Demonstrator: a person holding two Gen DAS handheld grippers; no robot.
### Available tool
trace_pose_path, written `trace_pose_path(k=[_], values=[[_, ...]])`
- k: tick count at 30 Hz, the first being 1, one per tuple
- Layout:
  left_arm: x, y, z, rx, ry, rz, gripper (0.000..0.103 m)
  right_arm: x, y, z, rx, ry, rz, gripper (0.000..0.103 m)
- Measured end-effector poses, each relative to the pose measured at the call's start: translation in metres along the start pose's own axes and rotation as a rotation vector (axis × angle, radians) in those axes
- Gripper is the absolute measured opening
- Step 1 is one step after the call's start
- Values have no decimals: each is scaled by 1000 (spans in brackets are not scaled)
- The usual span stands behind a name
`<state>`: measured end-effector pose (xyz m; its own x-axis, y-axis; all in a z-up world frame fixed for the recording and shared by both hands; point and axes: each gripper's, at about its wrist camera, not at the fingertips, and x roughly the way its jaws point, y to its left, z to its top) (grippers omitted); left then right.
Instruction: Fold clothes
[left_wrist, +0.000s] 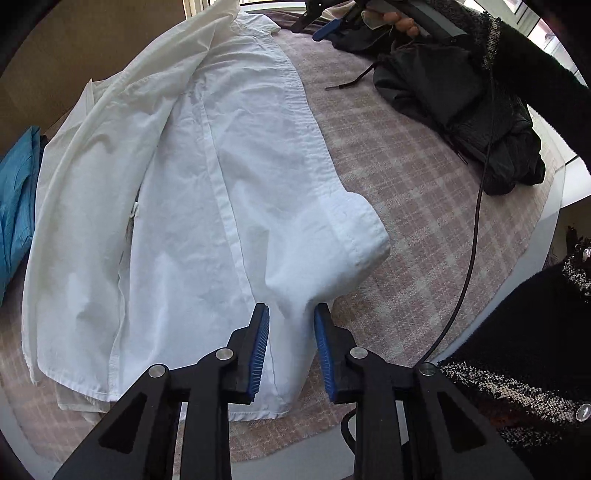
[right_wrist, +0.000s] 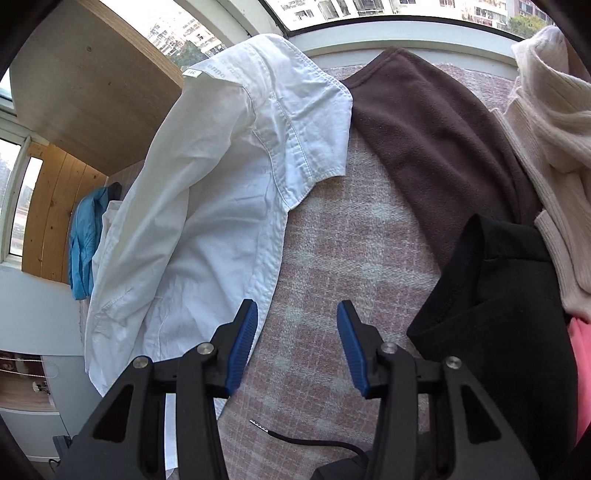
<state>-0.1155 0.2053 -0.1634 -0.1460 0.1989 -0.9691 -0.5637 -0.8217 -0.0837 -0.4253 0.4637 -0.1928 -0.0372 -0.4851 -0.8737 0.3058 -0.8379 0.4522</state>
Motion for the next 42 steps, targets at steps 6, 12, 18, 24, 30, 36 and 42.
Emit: trace_pose_path(k=[6,12,18,24,30,36,42], values=[[-23,-4,-14,-2,-14,-106,22,25,2,27,42,-48,26,44],[-19,7,-45,-68,28,-82,30,27,19,35,-41,-109,-60,19],[-9,15,-77,-104,67,-21,31,-11,36,-22,-104,-34,-27,43],[-20,20,-83,-107,13,108,32,-31,89,-185,-442,188,89,43],[-42,31,-95,-144,-56,144,35,1,138,-302,-614,285,202,44],[-59,31,-112,-172,-94,182,36,30,173,-297,-738,197,129,44],[-62,33,-128,-204,-121,193,36,24,201,-293,-781,346,220,13]])
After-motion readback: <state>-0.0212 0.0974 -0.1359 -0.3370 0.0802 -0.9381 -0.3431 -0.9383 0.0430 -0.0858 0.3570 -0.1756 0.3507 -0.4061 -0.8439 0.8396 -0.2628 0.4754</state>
